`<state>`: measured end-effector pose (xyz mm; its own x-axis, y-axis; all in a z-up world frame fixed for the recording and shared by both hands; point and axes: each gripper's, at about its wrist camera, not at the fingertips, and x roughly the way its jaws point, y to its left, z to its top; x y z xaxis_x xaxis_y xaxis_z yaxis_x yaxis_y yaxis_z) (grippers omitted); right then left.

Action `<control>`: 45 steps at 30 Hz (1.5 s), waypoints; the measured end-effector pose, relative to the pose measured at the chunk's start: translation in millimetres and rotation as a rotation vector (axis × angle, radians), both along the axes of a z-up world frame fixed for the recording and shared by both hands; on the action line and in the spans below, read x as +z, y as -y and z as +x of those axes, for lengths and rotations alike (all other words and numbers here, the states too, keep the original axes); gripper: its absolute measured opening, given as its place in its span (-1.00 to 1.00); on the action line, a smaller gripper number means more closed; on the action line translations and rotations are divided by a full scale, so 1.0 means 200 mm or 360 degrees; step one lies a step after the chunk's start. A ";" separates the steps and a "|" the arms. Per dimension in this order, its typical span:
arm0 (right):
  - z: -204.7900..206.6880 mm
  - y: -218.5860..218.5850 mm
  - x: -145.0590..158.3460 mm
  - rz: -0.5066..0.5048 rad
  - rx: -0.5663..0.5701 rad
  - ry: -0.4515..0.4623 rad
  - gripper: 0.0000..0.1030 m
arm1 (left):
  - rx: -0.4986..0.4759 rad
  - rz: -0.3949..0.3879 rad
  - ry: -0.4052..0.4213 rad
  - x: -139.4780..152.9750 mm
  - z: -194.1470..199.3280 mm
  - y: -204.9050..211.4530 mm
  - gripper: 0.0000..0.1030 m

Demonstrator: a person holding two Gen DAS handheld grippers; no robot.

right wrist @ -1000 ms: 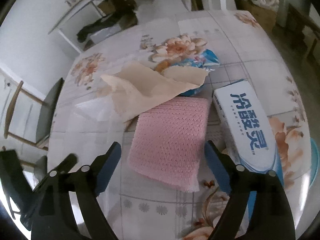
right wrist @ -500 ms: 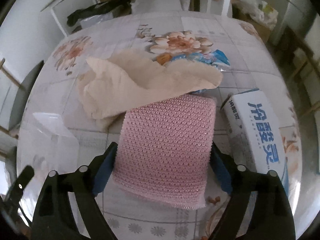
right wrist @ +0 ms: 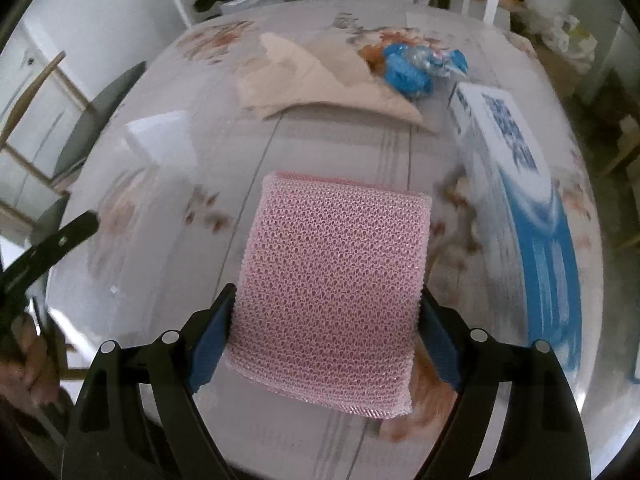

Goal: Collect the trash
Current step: 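Grasp the pink sponge with the right tool while the left tool grasps the clear container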

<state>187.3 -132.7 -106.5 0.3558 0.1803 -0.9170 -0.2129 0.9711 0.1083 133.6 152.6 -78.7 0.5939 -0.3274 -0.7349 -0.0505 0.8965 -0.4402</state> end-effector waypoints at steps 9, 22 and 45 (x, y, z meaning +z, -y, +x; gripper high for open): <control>-0.13 0.03 0.00 0.0093 -0.0017 0.0020 0.63 | -0.0010 0.0002 -0.0084 -0.04 -0.06 0.00 -0.91; -0.20 0.04 -0.02 0.0046 -0.0101 0.0088 0.63 | -0.0001 0.0125 -0.0079 -0.06 -0.06 0.02 -0.91; -0.21 0.02 0.01 0.0019 -0.0113 0.0168 0.50 | 0.0016 0.0150 0.0023 -0.01 -0.08 0.02 -0.97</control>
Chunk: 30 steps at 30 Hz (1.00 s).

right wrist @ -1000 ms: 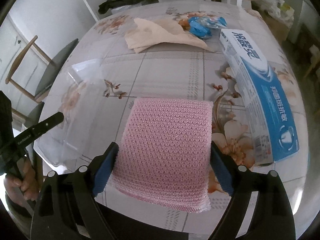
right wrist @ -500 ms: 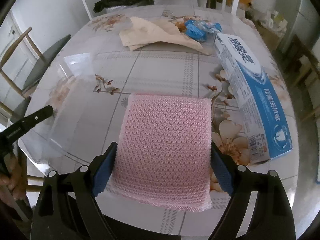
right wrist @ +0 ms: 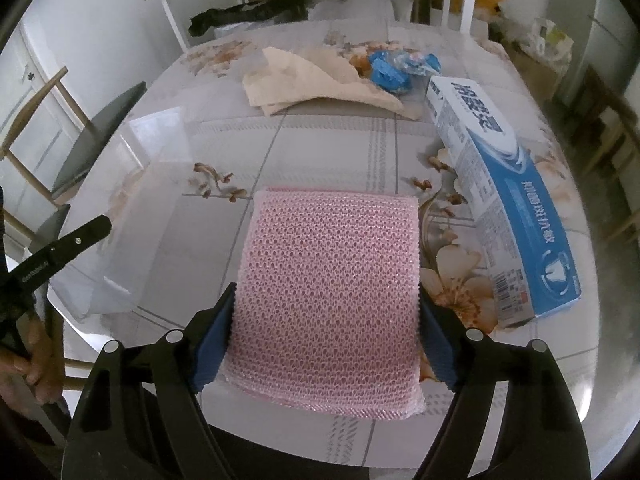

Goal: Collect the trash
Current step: 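Grasp the pink sponge with the right tool while the left tool grasps the clear container, then carry sponge and container over the blue wastebasket and open both tools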

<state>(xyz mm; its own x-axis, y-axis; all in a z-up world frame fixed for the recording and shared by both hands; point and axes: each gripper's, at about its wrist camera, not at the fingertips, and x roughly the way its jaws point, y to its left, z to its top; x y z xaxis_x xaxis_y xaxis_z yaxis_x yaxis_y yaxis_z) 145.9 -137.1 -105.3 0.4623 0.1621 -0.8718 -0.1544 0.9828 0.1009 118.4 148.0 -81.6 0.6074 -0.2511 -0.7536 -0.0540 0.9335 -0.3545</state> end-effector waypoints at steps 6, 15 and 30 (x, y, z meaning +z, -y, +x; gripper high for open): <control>-0.01 0.00 0.03 0.0018 -0.0007 0.0022 0.50 | -0.0004 -0.0016 0.0024 0.02 0.00 0.00 -0.97; -0.02 0.01 0.07 0.0053 -0.0008 0.0041 0.50 | -0.0005 -0.0036 0.0067 0.06 -0.01 0.00 -0.98; -0.02 0.03 0.11 0.0086 -0.0025 0.0070 0.49 | -0.0009 -0.0050 0.0095 0.09 -0.02 0.00 -0.98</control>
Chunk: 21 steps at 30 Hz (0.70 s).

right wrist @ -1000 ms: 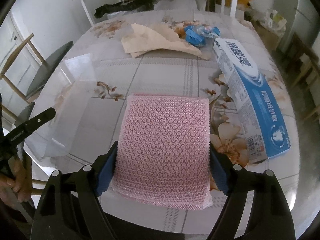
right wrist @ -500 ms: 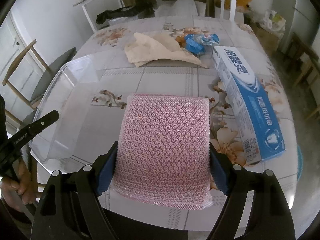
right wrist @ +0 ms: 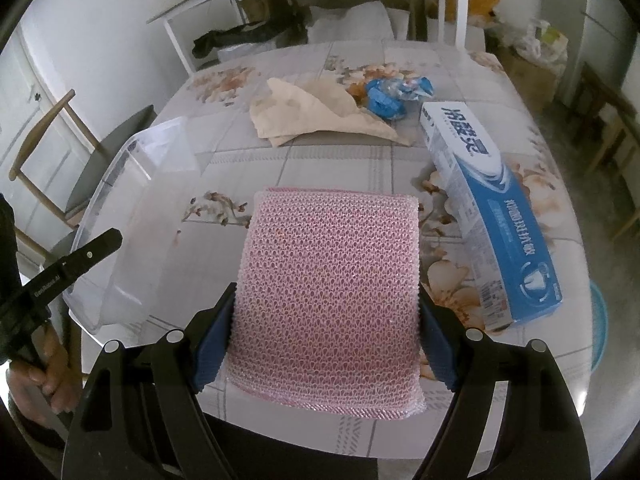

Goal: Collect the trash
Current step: 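Carry sponge and container over the blue wastebasket and open both tools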

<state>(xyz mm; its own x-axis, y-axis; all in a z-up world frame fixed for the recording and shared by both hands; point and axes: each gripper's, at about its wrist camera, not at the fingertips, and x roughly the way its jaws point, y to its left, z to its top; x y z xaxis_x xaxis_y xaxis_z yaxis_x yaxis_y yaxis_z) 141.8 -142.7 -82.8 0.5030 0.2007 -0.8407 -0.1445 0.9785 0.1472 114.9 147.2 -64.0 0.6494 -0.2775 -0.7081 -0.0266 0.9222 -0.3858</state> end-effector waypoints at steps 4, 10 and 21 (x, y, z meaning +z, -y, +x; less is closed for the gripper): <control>-0.01 0.02 0.03 0.0029 -0.0001 0.0026 0.49 | 0.0002 -0.0003 0.0020 0.03 -0.01 0.01 -0.97; -0.04 0.07 0.10 0.0091 -0.0012 0.0087 0.49 | -0.0020 0.0015 0.0081 0.11 -0.03 0.06 -0.98; -0.17 0.43 0.27 0.0225 -0.0216 0.0251 0.49 | -0.0230 0.0049 0.0202 0.30 0.04 0.37 -0.97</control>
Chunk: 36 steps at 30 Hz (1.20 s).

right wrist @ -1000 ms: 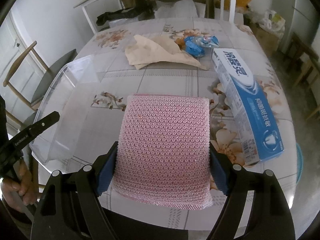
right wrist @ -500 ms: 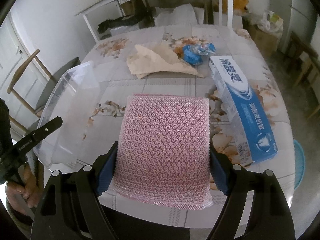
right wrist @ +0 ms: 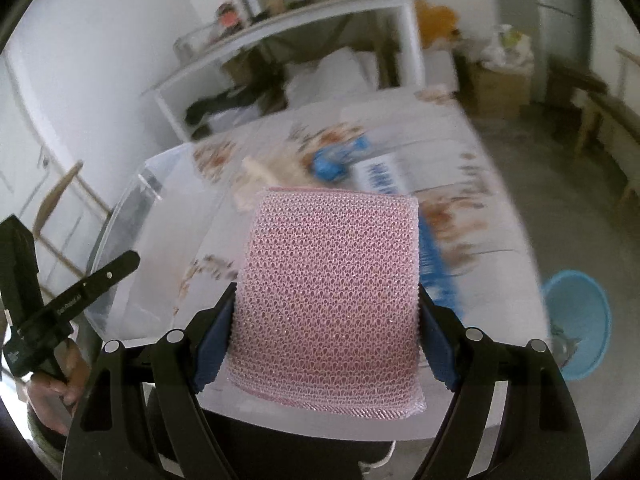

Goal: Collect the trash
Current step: 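Carry sponge and container over the blue wastebasket and open both tools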

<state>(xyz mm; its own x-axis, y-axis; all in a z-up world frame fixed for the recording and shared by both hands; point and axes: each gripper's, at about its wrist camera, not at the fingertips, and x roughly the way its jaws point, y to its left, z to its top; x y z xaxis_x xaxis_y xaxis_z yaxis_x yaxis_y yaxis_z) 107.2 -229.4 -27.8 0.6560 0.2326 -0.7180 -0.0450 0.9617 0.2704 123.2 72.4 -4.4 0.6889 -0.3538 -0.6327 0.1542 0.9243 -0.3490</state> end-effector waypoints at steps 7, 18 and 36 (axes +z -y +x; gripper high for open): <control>-0.25 0.58 0.09 0.0147 -0.0489 0.0095 0.49 | -0.0318 0.0001 0.0085 0.15 0.11 0.44 -0.97; -0.69 1.36 -0.23 0.0577 -0.1114 -0.0041 0.49 | -0.0854 0.0132 -0.0072 0.07 0.26 1.44 -0.97; -0.51 2.04 -1.07 0.1057 -0.1480 -0.0364 0.69 | -0.1020 0.0340 -0.0453 -0.46 0.51 2.45 0.08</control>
